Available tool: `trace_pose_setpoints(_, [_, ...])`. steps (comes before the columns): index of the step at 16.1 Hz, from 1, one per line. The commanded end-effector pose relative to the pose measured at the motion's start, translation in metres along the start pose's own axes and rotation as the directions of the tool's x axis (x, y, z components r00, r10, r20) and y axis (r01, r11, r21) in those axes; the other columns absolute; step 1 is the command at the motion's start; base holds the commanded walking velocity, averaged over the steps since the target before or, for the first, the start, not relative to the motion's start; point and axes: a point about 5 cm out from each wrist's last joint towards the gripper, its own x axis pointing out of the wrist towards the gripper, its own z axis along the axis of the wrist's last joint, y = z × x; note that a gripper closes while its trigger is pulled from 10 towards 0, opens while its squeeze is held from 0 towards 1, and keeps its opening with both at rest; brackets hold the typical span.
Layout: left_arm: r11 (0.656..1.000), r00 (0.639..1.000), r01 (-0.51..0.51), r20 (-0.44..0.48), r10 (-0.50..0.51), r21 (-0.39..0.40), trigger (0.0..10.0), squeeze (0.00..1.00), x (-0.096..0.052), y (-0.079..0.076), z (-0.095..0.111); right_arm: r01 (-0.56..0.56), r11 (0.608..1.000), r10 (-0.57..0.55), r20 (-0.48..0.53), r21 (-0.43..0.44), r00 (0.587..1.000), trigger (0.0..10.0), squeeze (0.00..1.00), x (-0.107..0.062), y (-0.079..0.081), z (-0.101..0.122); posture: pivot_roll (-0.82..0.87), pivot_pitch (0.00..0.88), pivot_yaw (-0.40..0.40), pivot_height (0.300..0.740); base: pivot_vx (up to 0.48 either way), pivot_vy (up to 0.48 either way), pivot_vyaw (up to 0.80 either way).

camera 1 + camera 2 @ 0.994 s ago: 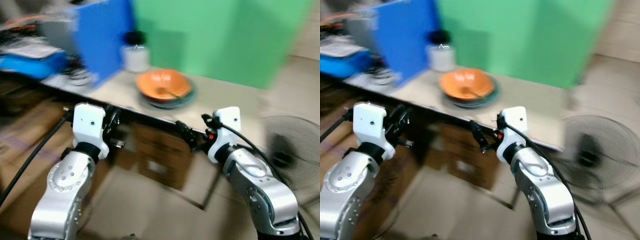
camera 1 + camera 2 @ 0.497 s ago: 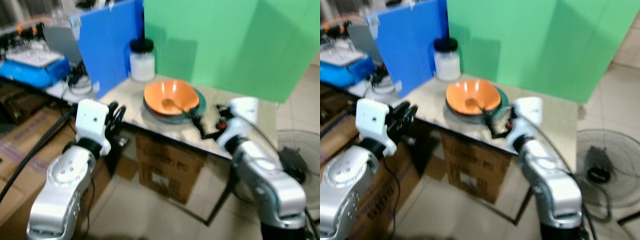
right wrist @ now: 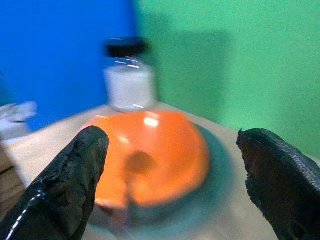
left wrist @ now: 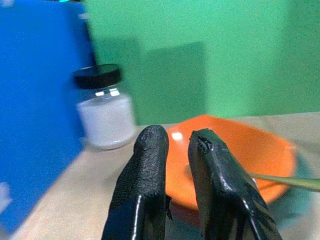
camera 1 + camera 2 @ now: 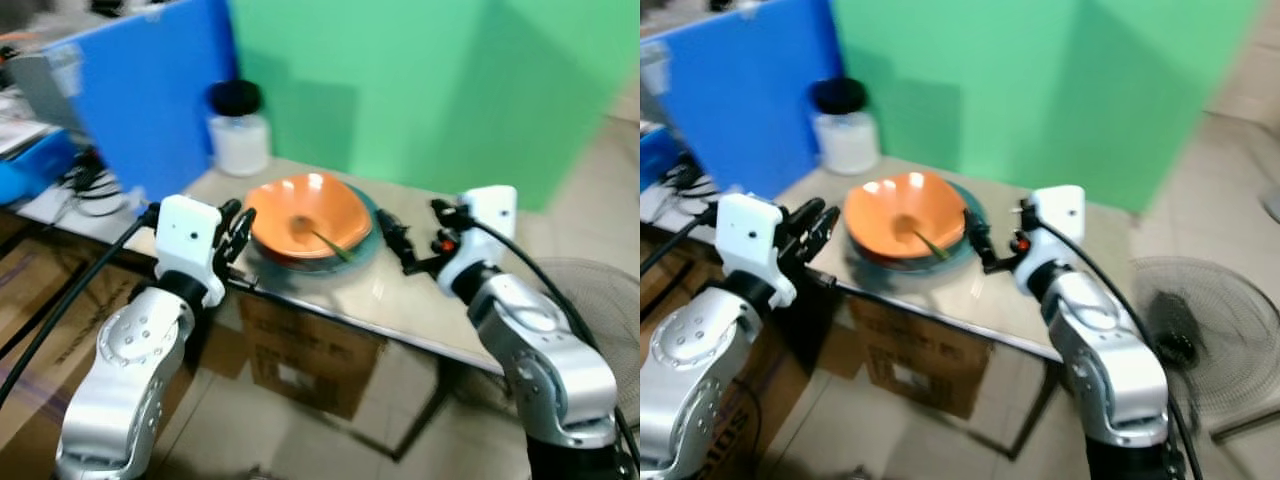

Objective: Setting the table

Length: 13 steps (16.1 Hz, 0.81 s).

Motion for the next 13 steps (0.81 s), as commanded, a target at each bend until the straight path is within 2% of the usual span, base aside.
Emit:
trace_pose_setpoints(1, [0.999,0.999,-0.039,-0.007,0.039,0.009,10.0,0.00,-0.0037,0.0073,-0.0011,-0.030,1.000,0.030,-0.005,0.008,1.000,10.0,1.00,0.0031,0.0052,-0.0010,0.19,0.000,-0.029,0.740,0.368,0.000,0.00])
trace_pose_setpoints(4, [0.998,0.999,-0.053,-0.013,0.053,0.016,10.0,0.00,-0.0056,0.0099,-0.0017,-0.026,1.000,0.026,-0.011,0.016,1.000,10.0,1.00,0.0075,0.0061,-0.0033,0.21,0.000,-0.043,0.740,0.369,0.000,0.80])
trace_pose_setpoints(9, [0.999,1.000,0.004,-0.022,-0.003,0.035,10.0,0.00,-0.0072,0.0060,-0.0008,-0.071,0.997,0.070,-0.085,-0.012,0.994,10.0,1.00,0.0084,0.0096,-0.0087,0.21,0.000,-0.027,0.740,0.368,0.000,0.00])
trace_pose_setpoints(12, [0.998,0.998,0.054,-0.022,-0.053,0.045,10.0,0.00,-0.0048,0.0029,0.0007,-0.055,0.998,0.050,-0.146,-0.030,0.988,10.0,1.00,0.0071,0.0078,-0.0107,0.20,0.000,-0.017,0.740,0.349,0.000,0.00])
trace_pose_setpoints(13, [0.995,0.995,0.094,-0.013,-0.094,0.035,10.0,0.00,-0.0041,0.0003,0.0020,-0.038,0.996,0.021,-0.195,-0.081,0.981,10.0,1.00,0.0075,0.0060,-0.0109,0.19,0.000,-0.011,0.740,0.000,0.000,0.00])
